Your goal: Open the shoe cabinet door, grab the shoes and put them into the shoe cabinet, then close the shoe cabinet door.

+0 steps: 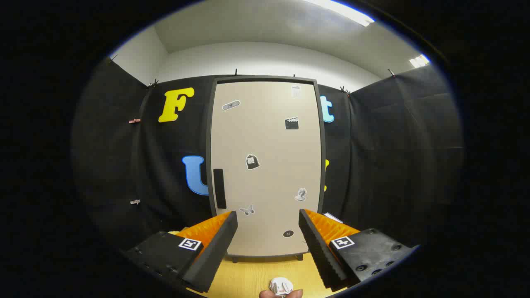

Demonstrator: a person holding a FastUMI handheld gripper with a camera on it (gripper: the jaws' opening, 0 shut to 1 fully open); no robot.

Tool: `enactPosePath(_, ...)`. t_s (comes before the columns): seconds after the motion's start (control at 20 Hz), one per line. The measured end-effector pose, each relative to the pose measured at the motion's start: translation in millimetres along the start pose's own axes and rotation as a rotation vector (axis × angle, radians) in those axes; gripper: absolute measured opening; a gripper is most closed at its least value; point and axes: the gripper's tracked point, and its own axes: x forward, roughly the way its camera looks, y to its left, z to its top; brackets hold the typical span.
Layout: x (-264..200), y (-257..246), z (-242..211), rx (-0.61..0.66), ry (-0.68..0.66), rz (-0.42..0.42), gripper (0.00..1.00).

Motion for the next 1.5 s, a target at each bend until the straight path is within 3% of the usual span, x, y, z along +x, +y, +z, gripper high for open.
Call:
enactPosePath(1.0,5,17,-3,0.007,0.005,0.02,0.97)
enactPosePath(1.5,98,105,-6,0.012,0.024,0.15,0.97)
